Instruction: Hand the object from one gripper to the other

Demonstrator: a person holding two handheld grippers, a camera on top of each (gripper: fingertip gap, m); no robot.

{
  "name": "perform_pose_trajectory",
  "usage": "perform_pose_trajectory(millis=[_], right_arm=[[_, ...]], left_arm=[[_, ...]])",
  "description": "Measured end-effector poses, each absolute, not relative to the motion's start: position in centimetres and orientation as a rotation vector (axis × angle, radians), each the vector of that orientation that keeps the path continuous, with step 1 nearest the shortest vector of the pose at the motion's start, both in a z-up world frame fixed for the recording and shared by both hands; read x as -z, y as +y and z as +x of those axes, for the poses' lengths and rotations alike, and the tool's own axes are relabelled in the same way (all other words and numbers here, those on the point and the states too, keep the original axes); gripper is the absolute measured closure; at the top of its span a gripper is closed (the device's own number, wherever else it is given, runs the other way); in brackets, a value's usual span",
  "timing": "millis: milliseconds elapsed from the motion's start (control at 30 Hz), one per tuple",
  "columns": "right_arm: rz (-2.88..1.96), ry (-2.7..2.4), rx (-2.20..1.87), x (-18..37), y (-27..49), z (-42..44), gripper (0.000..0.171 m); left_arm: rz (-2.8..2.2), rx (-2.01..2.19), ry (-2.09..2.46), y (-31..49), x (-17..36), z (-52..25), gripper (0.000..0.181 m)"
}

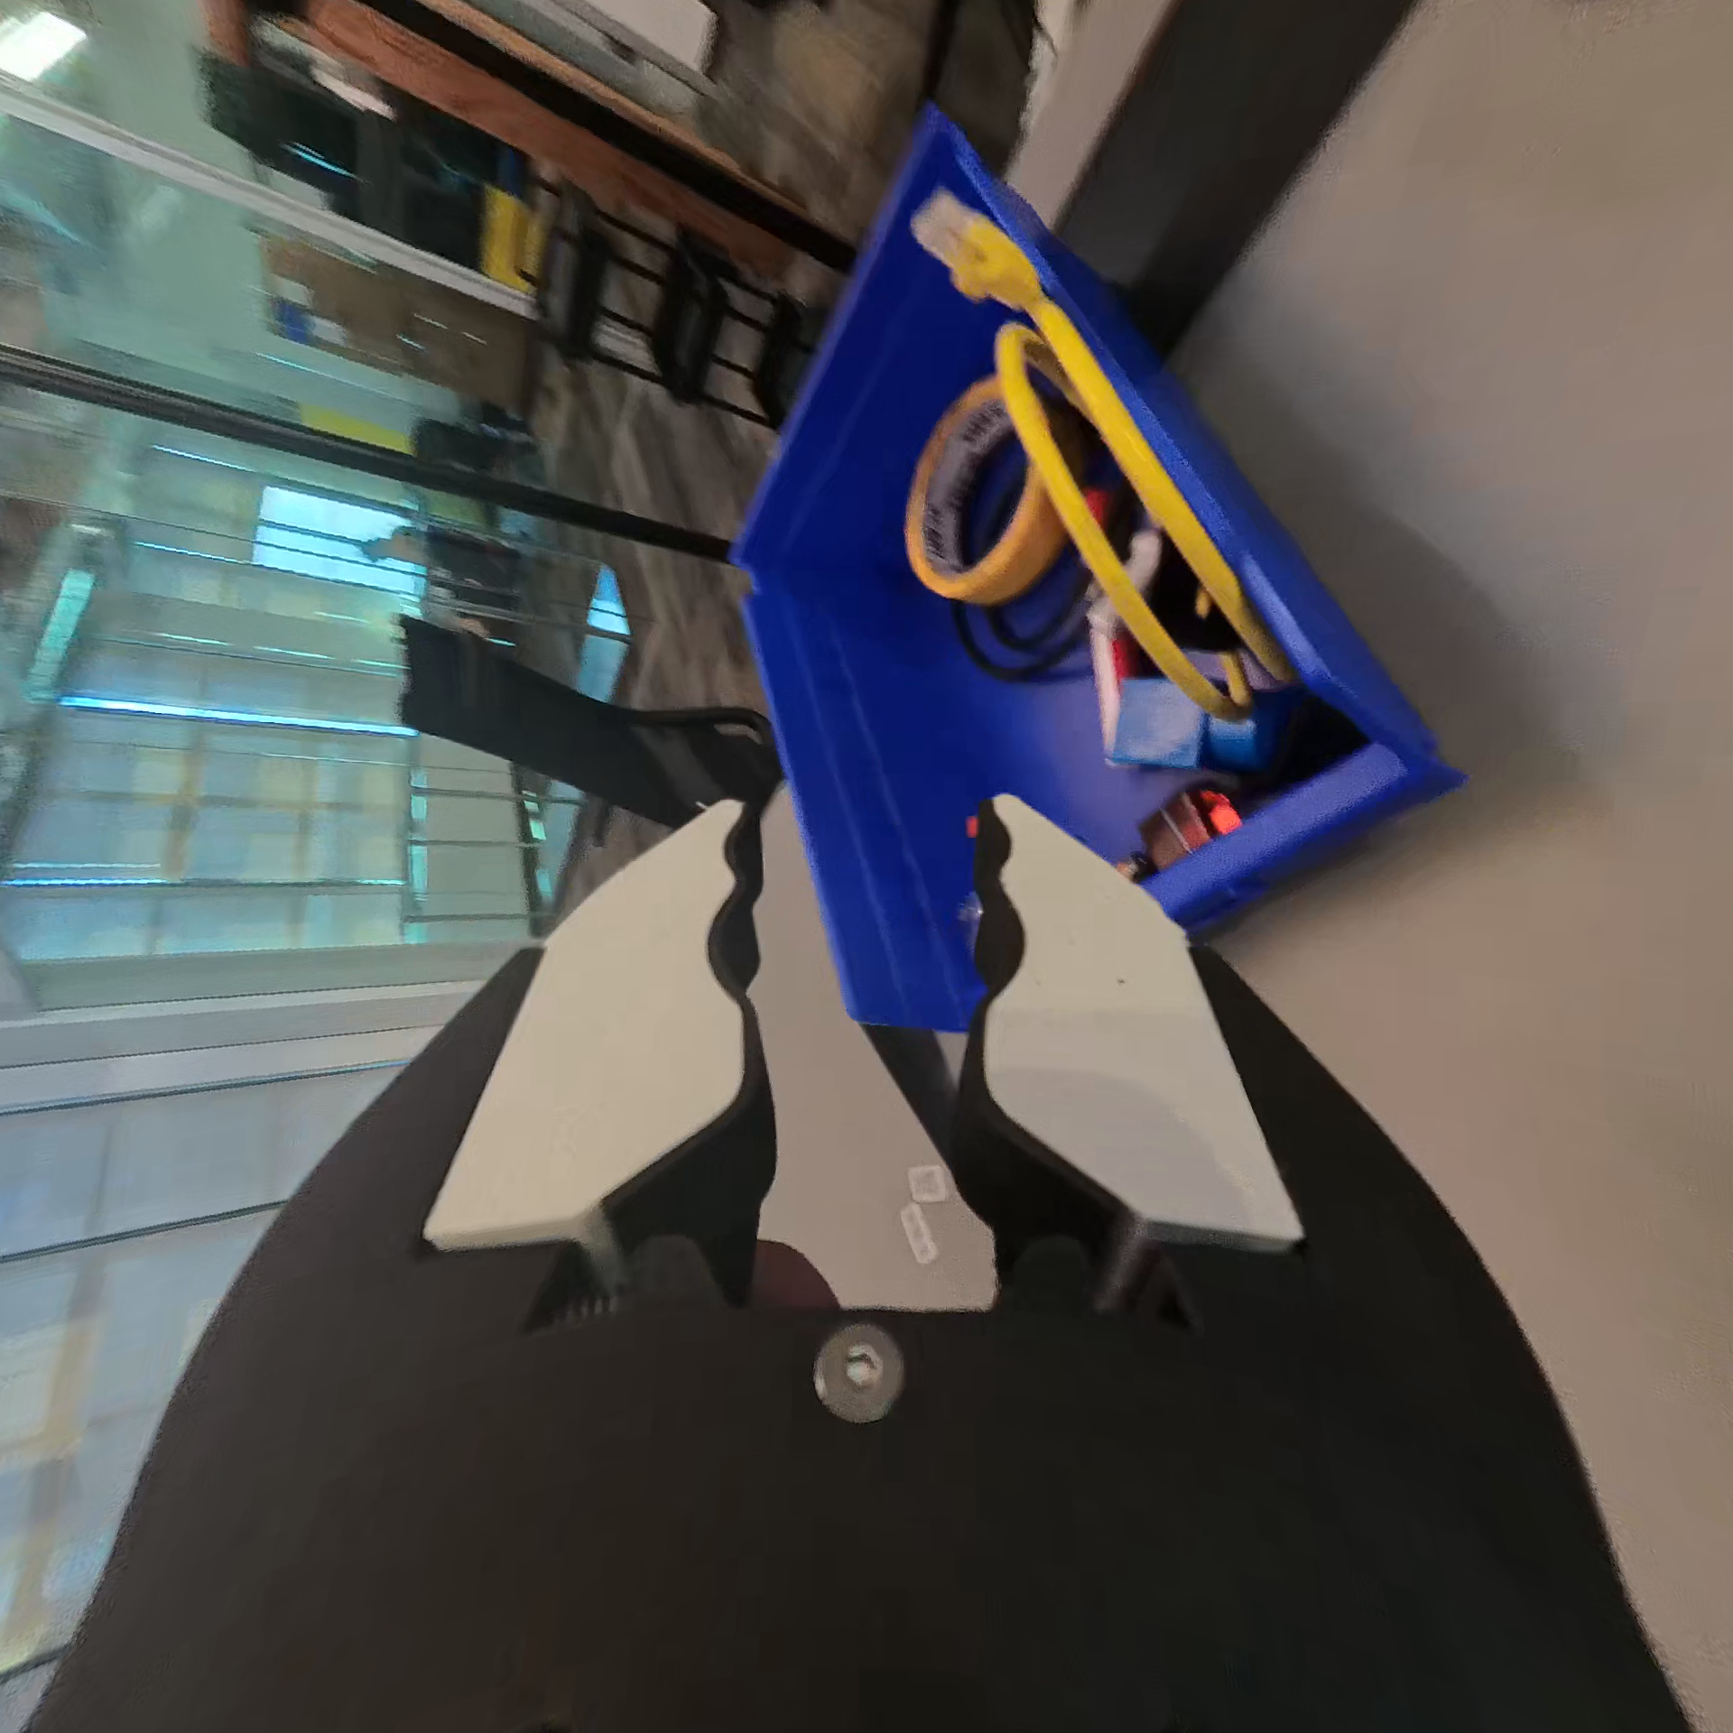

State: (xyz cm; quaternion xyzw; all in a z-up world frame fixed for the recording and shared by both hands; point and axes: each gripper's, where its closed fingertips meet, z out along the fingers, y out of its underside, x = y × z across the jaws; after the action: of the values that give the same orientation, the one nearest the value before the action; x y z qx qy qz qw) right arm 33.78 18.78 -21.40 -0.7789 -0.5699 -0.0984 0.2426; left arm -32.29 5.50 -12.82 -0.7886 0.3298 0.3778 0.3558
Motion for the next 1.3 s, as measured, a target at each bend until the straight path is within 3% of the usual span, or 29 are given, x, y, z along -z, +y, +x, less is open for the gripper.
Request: perform_pose_trajectory(millis=[400,867,1067,1300], right_arm=[[-2.068,-1.554,0.31,20.4,19.3,33.2,0.12],[-2.03,-1.608,0.339,20.8,19.7,31.4,0.121],[-2.035,-1.613,0.336,21.1,19.8,31.4,0.12],[-2.027,-1.6,0.333,20.7,19.8,31.6,0.121]], left_arm=[[-2.498,-0.76,1.059,8.3,20.7,-36.2,0.141],[-2.664,-0.308,1.236,9.9,28.5,-33.7,0.127],[-2.701,-0.238,1.208,11.0,29.1,-33.5,0.125],[-2.737,-0.413,1.036,12.8,29.3,-37.1,0.135]])
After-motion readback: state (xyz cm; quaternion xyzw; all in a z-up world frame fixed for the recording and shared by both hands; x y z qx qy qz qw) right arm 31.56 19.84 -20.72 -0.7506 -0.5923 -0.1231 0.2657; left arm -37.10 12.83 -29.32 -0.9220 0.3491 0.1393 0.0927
